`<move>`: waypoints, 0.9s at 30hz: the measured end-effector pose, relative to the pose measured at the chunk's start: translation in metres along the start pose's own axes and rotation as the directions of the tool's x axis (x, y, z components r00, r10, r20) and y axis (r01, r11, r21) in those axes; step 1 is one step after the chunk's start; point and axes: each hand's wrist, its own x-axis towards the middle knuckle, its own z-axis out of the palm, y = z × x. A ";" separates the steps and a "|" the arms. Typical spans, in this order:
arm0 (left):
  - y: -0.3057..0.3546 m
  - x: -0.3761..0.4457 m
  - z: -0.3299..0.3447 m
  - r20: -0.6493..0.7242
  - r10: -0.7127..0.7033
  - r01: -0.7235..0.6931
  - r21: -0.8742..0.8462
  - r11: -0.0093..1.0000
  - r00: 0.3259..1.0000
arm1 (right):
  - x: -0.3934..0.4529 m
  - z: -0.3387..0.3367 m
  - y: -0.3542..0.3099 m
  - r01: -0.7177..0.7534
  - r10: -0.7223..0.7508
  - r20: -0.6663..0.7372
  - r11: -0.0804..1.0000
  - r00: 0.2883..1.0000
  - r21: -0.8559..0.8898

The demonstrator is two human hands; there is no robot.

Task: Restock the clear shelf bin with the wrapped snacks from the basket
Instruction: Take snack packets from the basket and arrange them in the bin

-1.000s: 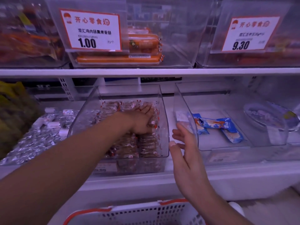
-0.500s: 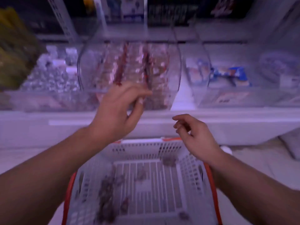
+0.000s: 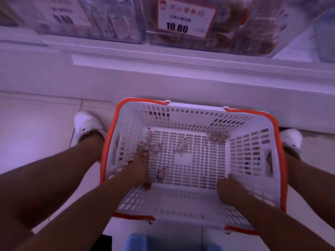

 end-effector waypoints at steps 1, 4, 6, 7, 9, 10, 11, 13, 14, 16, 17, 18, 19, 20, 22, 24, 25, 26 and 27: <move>0.004 0.004 0.012 0.077 -0.067 0.072 -0.061 0.996 0.995 | 0.002 0.004 -0.002 -0.008 0.008 0.029 1.000 1.000 -0.010; 0.018 0.004 0.038 0.067 -0.341 0.347 -0.178 0.921 0.938 | 0.012 0.012 0.000 0.089 -0.069 0.249 0.994 0.966 -0.067; 0.021 0.003 0.045 -0.029 -0.358 0.355 -0.090 0.931 0.933 | 0.015 0.006 0.003 0.096 -0.091 0.290 0.995 0.953 -0.002; 0.021 0.006 0.049 -0.027 -0.350 0.347 -0.082 0.934 0.936 | 0.019 0.003 0.005 0.064 -0.080 0.296 0.996 0.952 0.061; 0.022 0.011 0.052 -0.049 -0.307 0.298 -0.130 0.946 0.951 | 0.028 -0.008 0.004 -0.015 -0.051 0.253 0.967 0.966 0.254; 0.023 0.014 0.049 -0.068 -0.265 0.247 -0.200 0.948 0.962 | 0.034 -0.015 0.002 -0.057 -0.020 0.195 0.923 0.981 0.380; 0.026 0.016 0.049 -0.086 -0.223 0.192 -0.282 0.940 0.971 | 0.042 -0.023 -0.001 -0.070 0.015 0.112 0.860 0.994 0.505; 0.028 0.024 0.048 -0.072 -0.207 0.169 -0.352 0.921 0.976 | 0.061 -0.040 -0.007 -0.015 0.112 -0.099 0.734 0.989 0.679; 0.030 0.028 0.050 -0.016 -0.239 0.216 -0.370 0.903 0.971 | 0.073 -0.049 -0.011 0.041 0.153 -0.201 0.692 0.968 0.721; 0.031 0.035 0.051 0.040 -0.233 0.233 -0.315 0.920 0.972 | 0.094 -0.067 -0.021 0.118 0.202 -0.337 0.676 0.919 0.727; 0.030 0.040 0.052 0.016 -0.216 0.210 -0.316 0.925 0.976 | 0.104 -0.076 -0.024 0.134 0.209 -0.369 0.685 0.906 0.716; 0.029 0.043 0.050 -0.019 -0.209 0.190 -0.340 0.921 0.978 | 0.113 -0.082 -0.026 0.139 0.183 -0.383 0.725 0.905 0.675; 0.027 0.045 0.047 -0.085 -0.209 0.164 -0.374 0.913 0.974 | 0.121 -0.086 -0.027 0.143 0.124 -0.383 0.788 0.916 0.598; 0.024 0.048 0.041 -0.151 -0.212 0.136 -0.400 0.906 0.966 | 0.127 -0.086 -0.028 0.145 0.053 -0.358 0.852 0.932 0.504; 0.012 0.056 0.029 -0.276 -0.219 0.085 -0.426 0.901 0.936 | 0.131 -0.081 -0.028 0.161 -0.065 -0.266 0.920 0.962 0.357; -0.002 0.066 0.018 -0.320 -0.233 0.096 -0.392 0.915 0.918 | 0.129 -0.074 -0.030 0.168 -0.105 -0.214 0.940 0.971 0.298; -0.007 0.070 0.016 -0.315 -0.244 0.119 -0.368 0.922 0.917 | 0.128 -0.071 -0.031 0.169 -0.115 -0.204 0.948 0.972 0.270; -0.011 0.075 0.015 -0.290 -0.255 0.148 -0.345 0.927 0.922 | 0.126 -0.068 -0.033 0.174 -0.127 -0.204 0.958 0.971 0.230; -0.013 0.078 0.014 -0.257 -0.262 0.176 -0.313 0.933 0.930 | 0.123 -0.065 -0.034 0.184 -0.144 -0.210 0.966 0.967 0.183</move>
